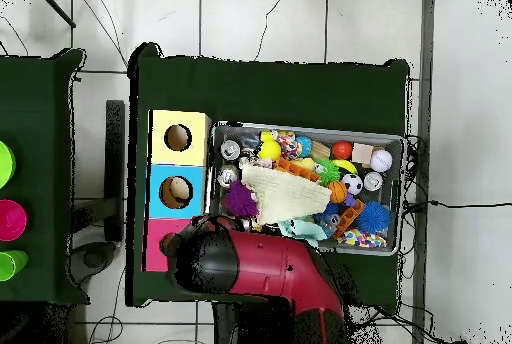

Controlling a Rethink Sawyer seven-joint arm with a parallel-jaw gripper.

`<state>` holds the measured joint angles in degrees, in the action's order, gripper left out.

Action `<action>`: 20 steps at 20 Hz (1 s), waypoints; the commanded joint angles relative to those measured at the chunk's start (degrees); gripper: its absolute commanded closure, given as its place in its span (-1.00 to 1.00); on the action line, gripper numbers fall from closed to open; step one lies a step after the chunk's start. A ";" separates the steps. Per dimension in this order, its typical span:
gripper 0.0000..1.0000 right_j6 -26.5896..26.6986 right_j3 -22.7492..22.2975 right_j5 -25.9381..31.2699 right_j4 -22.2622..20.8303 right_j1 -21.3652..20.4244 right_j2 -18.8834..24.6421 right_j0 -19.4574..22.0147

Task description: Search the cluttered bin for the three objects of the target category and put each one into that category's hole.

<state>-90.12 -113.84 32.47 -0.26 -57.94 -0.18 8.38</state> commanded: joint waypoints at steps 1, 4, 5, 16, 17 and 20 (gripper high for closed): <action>-1.00 -2.70 7.76 2.73 -1.94 4.22 3.74 2.15; -1.00 -2.43 8.81 3.48 -1.84 4.59 3.77 2.56; -1.00 -2.22 8.79 3.79 -1.76 4.26 3.78 2.73; -1.00 -0.56 8.58 3.07 -1.22 3.50 4.70 6.00; -1.00 -0.42 8.96 3.36 -1.32 3.45 4.73 6.28; -1.00 -0.14 10.16 4.31 -1.45 3.59 4.98 6.96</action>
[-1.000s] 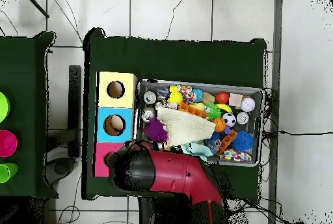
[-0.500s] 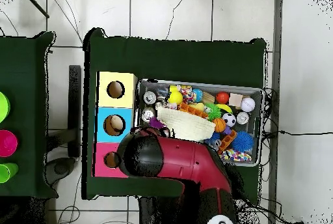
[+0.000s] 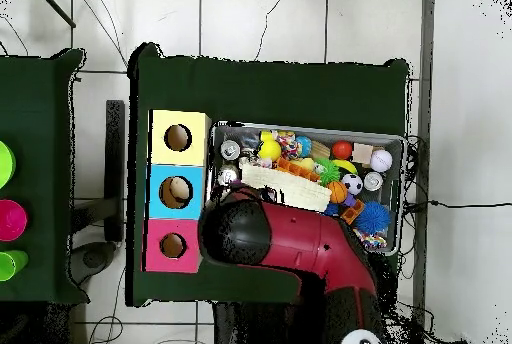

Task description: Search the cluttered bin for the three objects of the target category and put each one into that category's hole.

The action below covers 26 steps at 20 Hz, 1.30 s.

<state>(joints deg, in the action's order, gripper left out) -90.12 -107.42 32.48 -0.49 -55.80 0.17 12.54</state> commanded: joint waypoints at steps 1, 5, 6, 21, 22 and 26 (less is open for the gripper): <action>-1.00 -0.14 5.13 5.20 -1.28 2.15 4.72 2.97; -1.00 0.23 8.21 6.89 -1.61 3.91 5.12 3.78; -1.00 0.28 8.51 6.82 -1.71 4.27 5.17 3.96; -1.00 -3.96 18.63 4.91 -1.70 11.85 4.22 2.52; -1.00 -4.71 18.70 5.16 -1.35 11.86 3.99 2.21; -1.00 -6.60 22.52 7.55 -1.22 13.82 2.63 0.48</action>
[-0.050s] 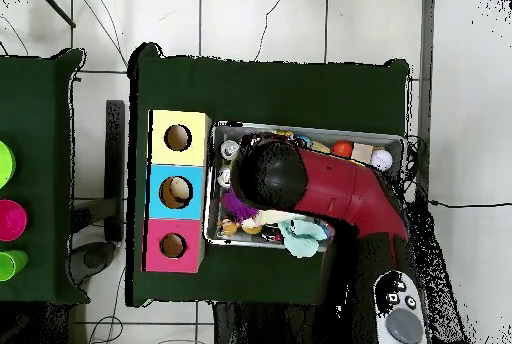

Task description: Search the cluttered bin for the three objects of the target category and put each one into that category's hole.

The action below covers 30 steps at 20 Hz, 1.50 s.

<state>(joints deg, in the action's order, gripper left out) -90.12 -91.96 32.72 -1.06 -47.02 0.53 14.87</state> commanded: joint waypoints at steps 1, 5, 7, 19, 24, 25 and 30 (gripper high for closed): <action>-1.00 -7.04 7.39 7.90 -0.58 5.27 1.90 -2.24; -1.00 -8.29 9.37 7.01 0.11 8.78 1.62 -2.95; -1.00 -8.68 8.66 5.89 0.64 9.42 1.65 -2.95; -1.00 -10.31 7.54 -0.77 0.99 13.19 0.79 -3.97; -1.00 -9.83 8.88 0.20 0.57 13.42 -0.01 -4.06; -1.00 -9.88 8.67 0.13 0.42 13.28 -0.27 -4.19; -1.00 -9.97 10.54 0.48 0.33 14.43 -1.13 -4.46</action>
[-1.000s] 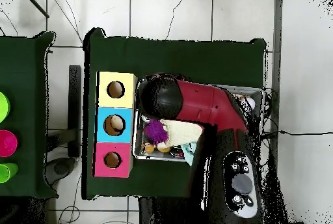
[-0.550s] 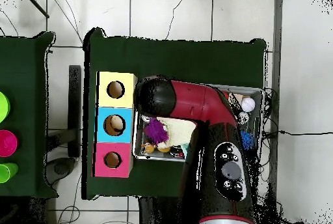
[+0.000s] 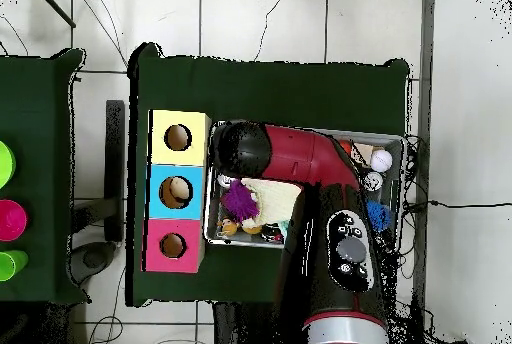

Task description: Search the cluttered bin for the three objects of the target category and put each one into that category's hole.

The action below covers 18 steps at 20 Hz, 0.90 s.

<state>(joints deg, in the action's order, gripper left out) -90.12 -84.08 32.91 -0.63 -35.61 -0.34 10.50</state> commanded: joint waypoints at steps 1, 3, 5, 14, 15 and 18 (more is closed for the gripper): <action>-1.00 -9.89 2.92 0.19 -0.12 3.24 -0.36 -0.06; -1.00 -10.04 3.16 -0.10 -0.25 3.60 -0.78 -0.27; -1.00 -10.24 2.41 -1.05 -0.34 3.75 -1.01 -0.41; -1.00 -10.66 3.42 -3.44 -0.67 6.66 -2.13 -0.53; -1.00 -10.86 3.38 -3.96 -0.65 6.98 -2.36 -0.68; -1.00 -11.19 4.41 -4.27 -0.34 8.07 -2.84 -1.11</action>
<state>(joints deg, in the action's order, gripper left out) -90.14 -82.15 31.80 -0.69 -32.11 -3.30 9.71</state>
